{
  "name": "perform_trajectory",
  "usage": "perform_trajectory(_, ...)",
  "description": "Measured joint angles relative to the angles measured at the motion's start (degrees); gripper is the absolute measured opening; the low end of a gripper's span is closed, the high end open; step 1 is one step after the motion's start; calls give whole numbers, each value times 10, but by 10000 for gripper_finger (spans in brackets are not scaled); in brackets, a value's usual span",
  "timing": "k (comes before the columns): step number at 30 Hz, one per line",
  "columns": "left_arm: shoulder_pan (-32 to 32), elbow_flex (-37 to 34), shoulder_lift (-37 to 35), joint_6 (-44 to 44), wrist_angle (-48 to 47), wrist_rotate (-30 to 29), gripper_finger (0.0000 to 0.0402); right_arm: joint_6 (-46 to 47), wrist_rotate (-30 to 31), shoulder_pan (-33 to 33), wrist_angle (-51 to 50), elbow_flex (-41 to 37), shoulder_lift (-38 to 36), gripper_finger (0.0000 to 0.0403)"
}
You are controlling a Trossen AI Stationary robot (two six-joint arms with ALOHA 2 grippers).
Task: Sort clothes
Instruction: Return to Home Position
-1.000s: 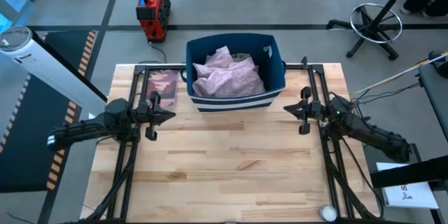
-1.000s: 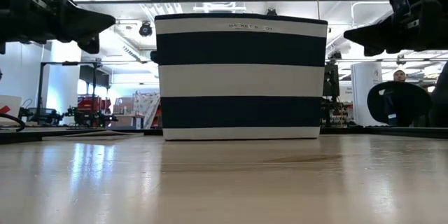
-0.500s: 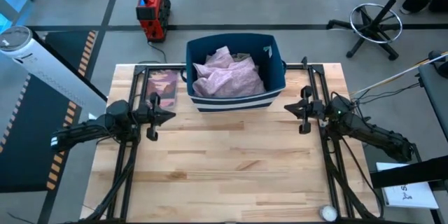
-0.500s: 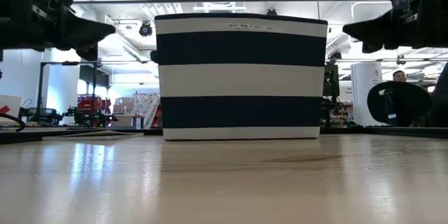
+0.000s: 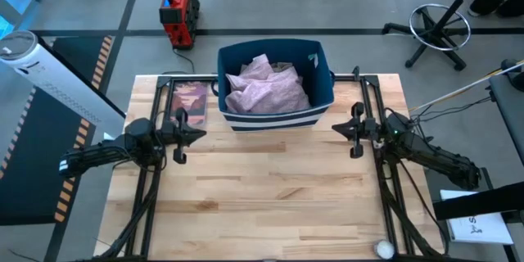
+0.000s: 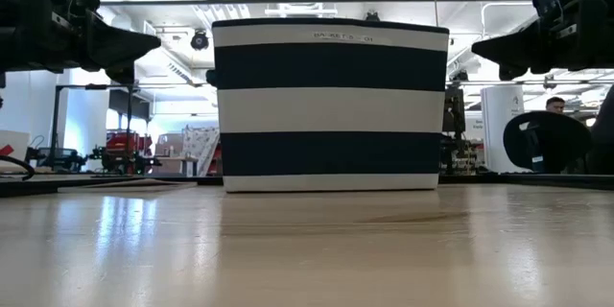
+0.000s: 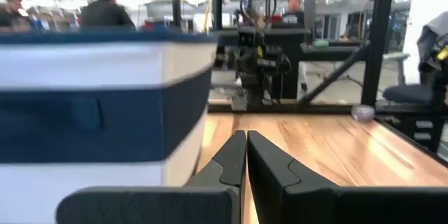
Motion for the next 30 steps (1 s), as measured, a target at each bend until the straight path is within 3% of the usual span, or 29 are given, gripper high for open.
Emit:
perform_trajectory(6,0,0,0,12,35,-7,0,-20,59,0,0,0,0,0)
perform_trajectory(17,0,0,0,15,23,-22,0,18,70,8,34,0,0,0)
perform_trajectory(22,0,0,0,16,24,-22,0,13,78,49,46,0,4,0)
perform_trajectory(30,0,-1,0,15,22,-22,0,-12,156,154,41,0,23,0)
